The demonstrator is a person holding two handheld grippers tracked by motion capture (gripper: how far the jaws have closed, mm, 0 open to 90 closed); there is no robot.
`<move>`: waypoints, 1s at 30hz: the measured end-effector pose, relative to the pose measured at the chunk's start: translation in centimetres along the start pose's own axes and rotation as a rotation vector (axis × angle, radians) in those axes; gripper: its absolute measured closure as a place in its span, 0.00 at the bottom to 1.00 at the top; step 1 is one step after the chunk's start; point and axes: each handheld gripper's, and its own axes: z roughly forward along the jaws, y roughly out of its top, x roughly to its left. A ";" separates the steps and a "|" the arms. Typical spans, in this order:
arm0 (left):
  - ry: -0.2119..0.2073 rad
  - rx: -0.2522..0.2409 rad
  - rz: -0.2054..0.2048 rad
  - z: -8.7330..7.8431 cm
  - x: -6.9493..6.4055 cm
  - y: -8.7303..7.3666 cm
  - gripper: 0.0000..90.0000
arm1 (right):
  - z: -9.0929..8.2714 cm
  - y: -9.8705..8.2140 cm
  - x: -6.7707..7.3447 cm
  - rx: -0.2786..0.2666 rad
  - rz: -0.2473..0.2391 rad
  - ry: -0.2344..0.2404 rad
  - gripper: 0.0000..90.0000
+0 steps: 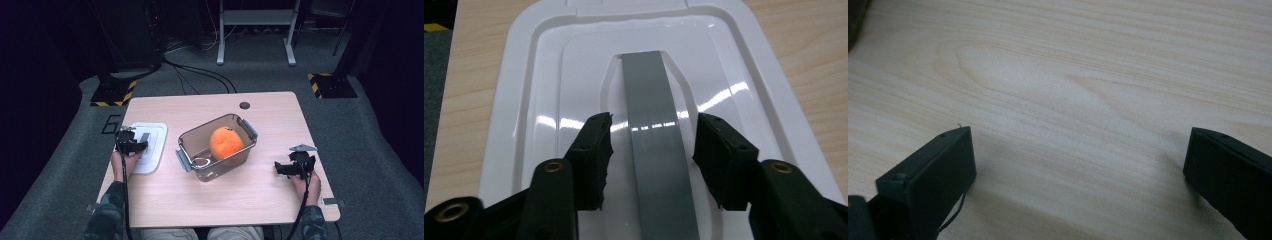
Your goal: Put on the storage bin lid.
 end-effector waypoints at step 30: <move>-0.039 -0.024 0.023 -1.5 0.2 -0.4 0.74 | 0.0 0.0 0.0 -0.004 0.004 -0.004 0.01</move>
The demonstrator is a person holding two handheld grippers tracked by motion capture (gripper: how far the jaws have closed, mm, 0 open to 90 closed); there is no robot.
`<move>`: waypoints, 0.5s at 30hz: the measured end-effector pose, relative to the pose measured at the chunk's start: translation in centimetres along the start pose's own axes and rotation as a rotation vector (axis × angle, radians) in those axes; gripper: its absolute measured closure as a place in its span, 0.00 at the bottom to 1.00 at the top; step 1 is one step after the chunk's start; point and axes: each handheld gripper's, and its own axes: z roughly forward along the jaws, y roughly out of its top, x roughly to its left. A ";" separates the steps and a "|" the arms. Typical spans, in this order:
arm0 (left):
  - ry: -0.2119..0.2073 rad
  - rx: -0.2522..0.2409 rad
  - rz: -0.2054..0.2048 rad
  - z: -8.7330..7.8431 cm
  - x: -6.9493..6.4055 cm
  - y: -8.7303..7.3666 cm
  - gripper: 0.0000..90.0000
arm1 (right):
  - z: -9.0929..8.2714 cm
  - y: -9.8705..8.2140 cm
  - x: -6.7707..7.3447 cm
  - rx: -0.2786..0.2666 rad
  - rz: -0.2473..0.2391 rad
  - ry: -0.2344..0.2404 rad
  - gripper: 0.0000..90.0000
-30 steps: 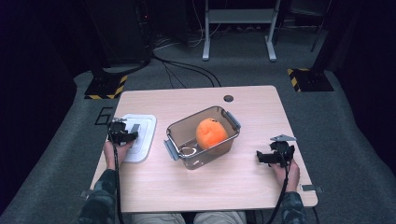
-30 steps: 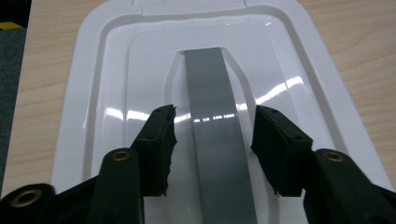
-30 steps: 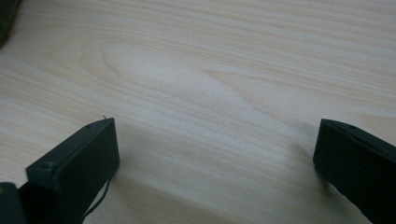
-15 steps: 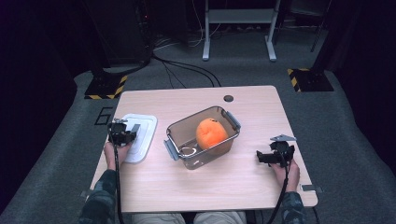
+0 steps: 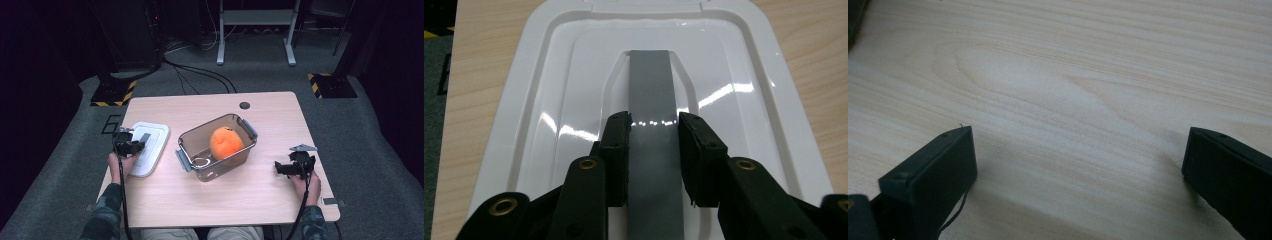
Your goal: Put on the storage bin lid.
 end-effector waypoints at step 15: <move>-0.031 -0.046 0.063 -2.4 -0.9 1.2 0.74 | 0.0 0.0 0.0 0.000 0.001 0.001 0.01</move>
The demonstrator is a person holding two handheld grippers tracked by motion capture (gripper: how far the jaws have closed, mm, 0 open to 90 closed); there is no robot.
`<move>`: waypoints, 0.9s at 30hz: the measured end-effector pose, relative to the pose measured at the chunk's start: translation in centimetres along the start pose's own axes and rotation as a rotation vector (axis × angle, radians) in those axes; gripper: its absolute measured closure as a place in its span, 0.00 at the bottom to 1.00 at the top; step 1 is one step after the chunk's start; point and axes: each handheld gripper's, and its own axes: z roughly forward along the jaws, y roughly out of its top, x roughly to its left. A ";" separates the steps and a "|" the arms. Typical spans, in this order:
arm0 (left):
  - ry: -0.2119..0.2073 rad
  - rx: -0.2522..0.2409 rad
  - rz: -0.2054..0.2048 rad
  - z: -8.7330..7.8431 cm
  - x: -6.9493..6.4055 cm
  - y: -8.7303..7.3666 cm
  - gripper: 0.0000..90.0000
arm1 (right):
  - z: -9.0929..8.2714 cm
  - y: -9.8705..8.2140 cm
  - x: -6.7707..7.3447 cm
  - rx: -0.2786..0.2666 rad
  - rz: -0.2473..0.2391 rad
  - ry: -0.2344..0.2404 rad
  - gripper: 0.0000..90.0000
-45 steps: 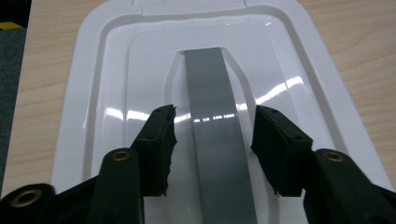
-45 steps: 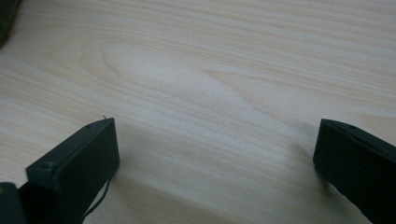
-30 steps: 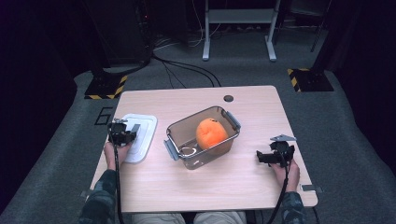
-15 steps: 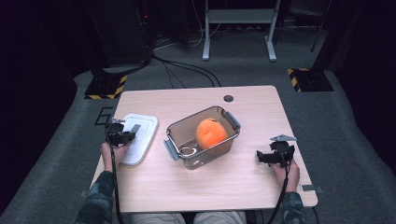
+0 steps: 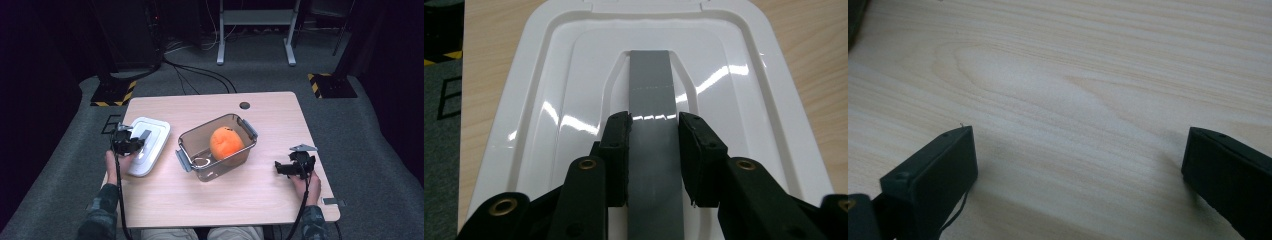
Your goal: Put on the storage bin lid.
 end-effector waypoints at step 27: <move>-0.076 -0.022 0.049 -2.5 -0.7 2.2 0.74 | 0.0 0.0 0.0 0.000 0.006 -0.002 0.01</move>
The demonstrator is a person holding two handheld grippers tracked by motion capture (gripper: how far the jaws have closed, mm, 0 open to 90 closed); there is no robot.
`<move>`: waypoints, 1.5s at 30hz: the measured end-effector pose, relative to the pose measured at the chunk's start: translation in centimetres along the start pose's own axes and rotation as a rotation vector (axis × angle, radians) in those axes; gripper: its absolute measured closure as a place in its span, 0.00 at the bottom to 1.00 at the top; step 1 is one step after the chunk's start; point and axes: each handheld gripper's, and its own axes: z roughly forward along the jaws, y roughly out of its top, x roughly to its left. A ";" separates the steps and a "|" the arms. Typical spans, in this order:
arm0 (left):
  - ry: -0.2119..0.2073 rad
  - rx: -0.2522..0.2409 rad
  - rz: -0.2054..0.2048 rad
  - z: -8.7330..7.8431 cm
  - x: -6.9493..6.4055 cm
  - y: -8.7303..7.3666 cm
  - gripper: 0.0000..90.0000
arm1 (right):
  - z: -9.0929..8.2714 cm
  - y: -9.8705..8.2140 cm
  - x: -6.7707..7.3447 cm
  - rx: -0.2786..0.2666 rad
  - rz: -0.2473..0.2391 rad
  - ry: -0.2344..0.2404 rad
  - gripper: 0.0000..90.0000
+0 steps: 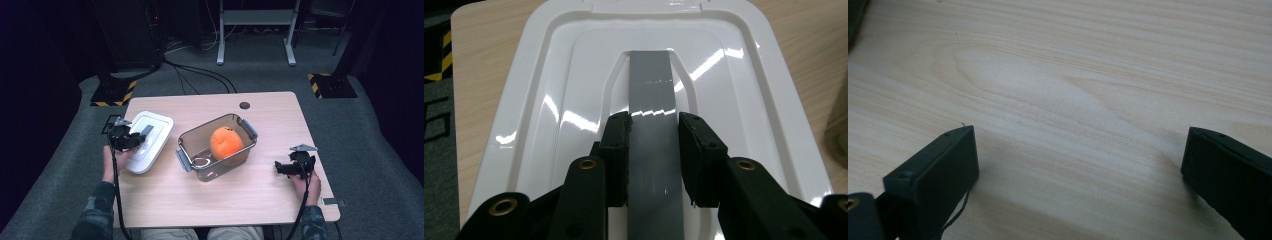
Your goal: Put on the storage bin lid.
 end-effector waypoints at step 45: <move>-0.066 -0.048 0.104 -3.8 -2.6 5.3 0.74 | 0.0 0.0 0.0 -0.001 0.000 0.000 0.02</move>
